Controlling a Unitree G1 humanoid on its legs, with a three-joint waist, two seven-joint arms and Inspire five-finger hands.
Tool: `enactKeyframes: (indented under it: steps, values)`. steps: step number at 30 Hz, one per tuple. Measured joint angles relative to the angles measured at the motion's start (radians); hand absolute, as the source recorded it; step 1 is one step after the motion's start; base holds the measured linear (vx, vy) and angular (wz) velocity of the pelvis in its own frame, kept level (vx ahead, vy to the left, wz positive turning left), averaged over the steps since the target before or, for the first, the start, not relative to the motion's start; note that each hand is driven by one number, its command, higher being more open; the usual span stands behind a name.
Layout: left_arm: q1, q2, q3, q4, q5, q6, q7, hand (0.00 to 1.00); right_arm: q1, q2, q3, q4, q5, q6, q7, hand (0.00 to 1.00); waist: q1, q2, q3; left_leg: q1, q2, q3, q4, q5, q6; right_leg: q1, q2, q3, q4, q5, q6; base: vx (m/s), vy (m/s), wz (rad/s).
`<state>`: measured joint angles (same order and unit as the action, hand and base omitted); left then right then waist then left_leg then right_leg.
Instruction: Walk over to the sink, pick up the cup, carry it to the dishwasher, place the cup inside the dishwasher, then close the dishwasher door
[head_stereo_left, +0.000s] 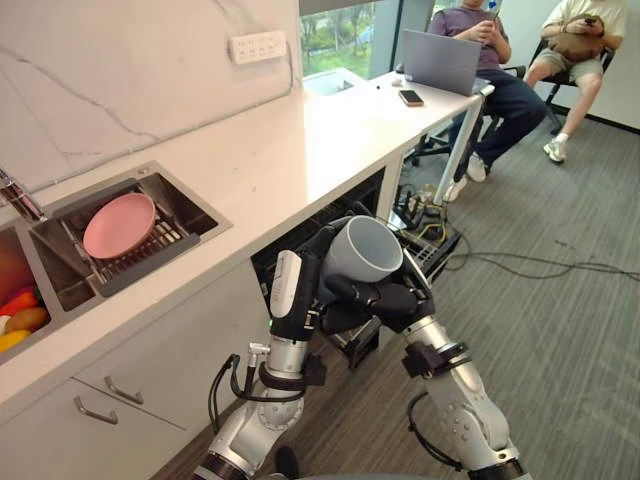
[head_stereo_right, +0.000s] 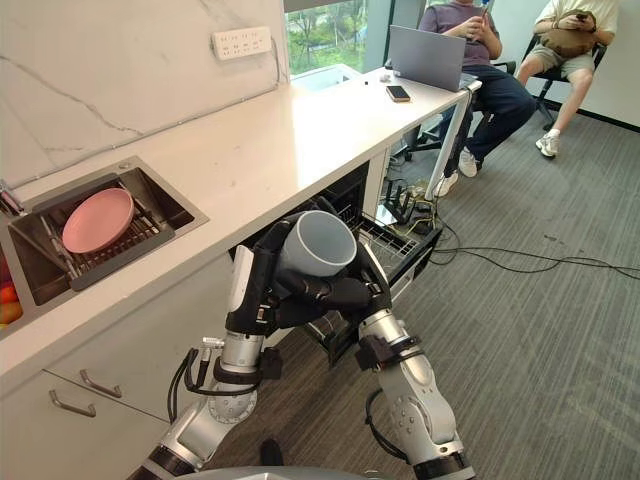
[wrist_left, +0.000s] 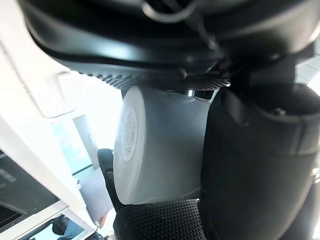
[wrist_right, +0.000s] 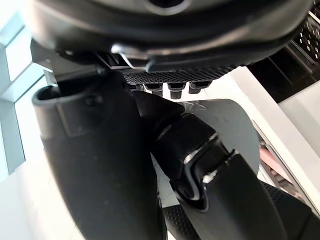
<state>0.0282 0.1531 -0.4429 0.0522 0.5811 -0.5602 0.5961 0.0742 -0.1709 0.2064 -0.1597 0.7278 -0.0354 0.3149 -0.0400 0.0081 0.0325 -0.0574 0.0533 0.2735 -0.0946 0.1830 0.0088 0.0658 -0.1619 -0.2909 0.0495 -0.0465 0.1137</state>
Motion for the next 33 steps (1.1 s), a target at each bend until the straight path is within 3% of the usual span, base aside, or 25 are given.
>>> enactKeyframes:
  steps: [5,6,22,23,33]
  values:
    - [-0.003,0.028,-0.016,0.000,-0.012,-0.001,0.000,0.00,-0.019,-0.024,0.001,0.032,0.035,0.010,0.054,1.00,0.000,0.000,-0.002,-0.007,0.001,-0.012,0.000,0.006,-0.001,0.000,0.001,-0.011,0.000,-0.001,-0.007,0.00,0.013,0.07]
    - [-0.003,0.034,-0.018,0.000,-0.012,-0.002,0.000,0.00,-0.019,-0.027,0.001,0.035,0.035,0.010,0.061,0.00,0.000,0.000,-0.002,-0.010,0.001,-0.015,0.000,0.008,-0.001,0.000,0.001,-0.013,-0.001,-0.001,-0.008,0.00,0.011,0.08]
    - [-0.011,0.036,-0.056,-0.003,-0.116,-0.005,-0.034,0.00,-0.024,-0.061,0.003,0.038,-0.001,-0.046,0.058,0.00,-0.001,-0.006,-0.008,-0.021,0.004,-0.015,0.000,0.007,-0.003,-0.002,0.004,-0.012,-0.023,0.016,-0.008,0.00,0.001,0.00]
    - [-0.011,0.036,-0.056,-0.003,-0.116,-0.005,-0.034,1.00,-0.024,-0.060,0.003,0.038,-0.001,-0.046,0.057,0.00,0.000,-0.006,-0.008,-0.021,0.004,-0.015,0.000,0.007,-0.003,-0.002,0.005,-0.012,-0.023,0.016,-0.008,0.00,0.000,0.00]
    - [0.014,0.035,-0.060,-0.015,-0.160,-0.049,-0.084,1.00,-0.023,-0.016,-0.024,0.065,0.057,-0.046,0.063,0.00,0.000,-0.005,-0.008,-0.022,0.005,-0.015,0.000,0.005,-0.005,-0.001,0.006,-0.015,-0.025,0.016,-0.008,0.00,0.000,0.00]
